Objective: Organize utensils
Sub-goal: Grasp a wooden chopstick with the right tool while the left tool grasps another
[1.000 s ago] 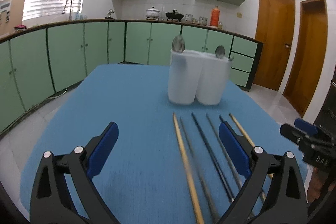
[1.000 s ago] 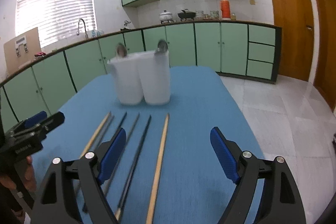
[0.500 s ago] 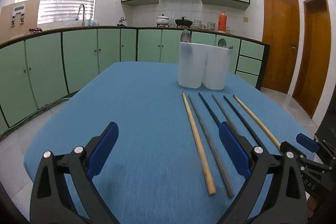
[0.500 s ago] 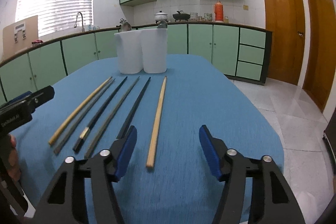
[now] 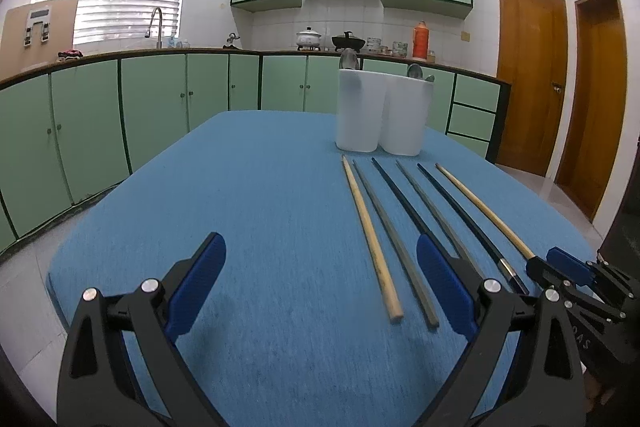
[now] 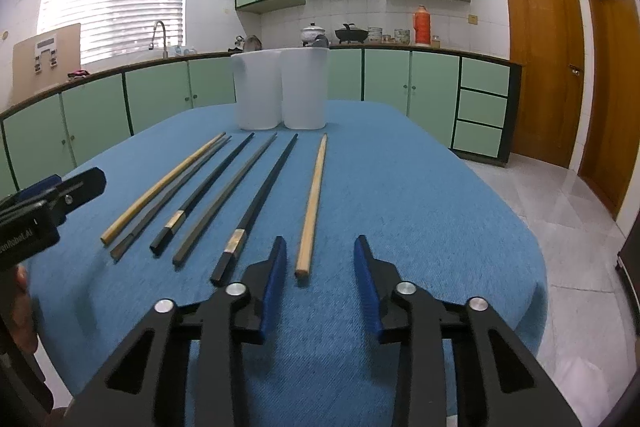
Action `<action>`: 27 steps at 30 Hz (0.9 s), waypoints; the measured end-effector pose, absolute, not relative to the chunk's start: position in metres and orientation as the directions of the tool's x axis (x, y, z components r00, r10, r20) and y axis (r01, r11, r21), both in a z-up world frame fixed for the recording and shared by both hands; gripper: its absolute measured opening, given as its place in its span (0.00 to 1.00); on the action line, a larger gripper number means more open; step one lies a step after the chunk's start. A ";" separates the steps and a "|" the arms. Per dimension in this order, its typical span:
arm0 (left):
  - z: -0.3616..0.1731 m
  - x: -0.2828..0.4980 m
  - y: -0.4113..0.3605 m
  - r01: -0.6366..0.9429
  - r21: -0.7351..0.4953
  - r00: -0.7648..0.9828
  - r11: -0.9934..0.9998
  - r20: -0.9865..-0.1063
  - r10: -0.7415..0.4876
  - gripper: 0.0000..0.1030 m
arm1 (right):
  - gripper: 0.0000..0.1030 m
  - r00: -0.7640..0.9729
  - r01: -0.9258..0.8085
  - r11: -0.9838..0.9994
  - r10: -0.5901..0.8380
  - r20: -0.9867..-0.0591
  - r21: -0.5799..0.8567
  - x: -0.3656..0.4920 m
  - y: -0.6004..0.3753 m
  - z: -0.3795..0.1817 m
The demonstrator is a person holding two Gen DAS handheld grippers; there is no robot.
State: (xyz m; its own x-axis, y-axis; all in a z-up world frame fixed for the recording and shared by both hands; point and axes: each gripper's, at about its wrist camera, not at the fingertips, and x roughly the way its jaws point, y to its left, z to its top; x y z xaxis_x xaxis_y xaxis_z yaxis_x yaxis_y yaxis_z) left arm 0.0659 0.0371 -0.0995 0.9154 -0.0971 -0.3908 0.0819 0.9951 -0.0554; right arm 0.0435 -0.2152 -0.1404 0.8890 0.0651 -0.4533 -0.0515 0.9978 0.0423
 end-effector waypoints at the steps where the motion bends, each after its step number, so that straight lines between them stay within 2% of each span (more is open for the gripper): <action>1: -0.100 0.064 0.036 0.084 -0.055 0.915 0.995 -0.392 -0.099 0.91 | 0.27 0.888 -0.053 0.998 0.065 -0.454 0.041 0.043 -0.214 -0.140; 12: -0.102 0.057 0.025 0.101 -0.042 0.911 0.994 -0.397 -0.110 0.90 | 0.10 0.882 -0.064 0.997 0.077 -0.465 0.043 0.043 -0.211 -0.143; 14: -0.103 0.056 0.023 0.105 -0.032 0.909 0.994 -0.403 -0.109 0.85 | 0.09 0.881 -0.064 0.997 0.077 -0.466 0.044 0.043 -0.212 -0.144; 15: -0.105 0.056 0.023 0.106 -0.027 0.906 0.994 -0.409 -0.108 0.78 | 0.08 0.881 -0.064 0.997 0.078 -0.466 0.045 0.043 -0.212 -0.144; 20: -0.109 0.058 0.018 0.114 -0.007 0.895 0.993 -0.433 -0.106 0.71 | 0.08 0.881 -0.065 0.997 0.081 -0.466 0.049 0.042 -0.212 -0.144; 27: -0.117 0.062 0.010 0.145 -0.006 0.873 0.989 -0.469 -0.131 0.50 | 0.08 0.881 -0.066 0.997 0.081 -0.466 0.050 0.042 -0.212 -0.144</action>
State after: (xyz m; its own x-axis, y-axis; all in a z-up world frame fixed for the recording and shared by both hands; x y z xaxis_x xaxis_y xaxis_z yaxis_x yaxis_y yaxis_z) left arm 0.0617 0.0097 -0.1171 0.8732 -0.1312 -0.4694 0.1453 0.9894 -0.0063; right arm 0.0416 -0.2117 -0.1445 0.8811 0.0814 -0.4659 -0.0656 0.9966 0.0501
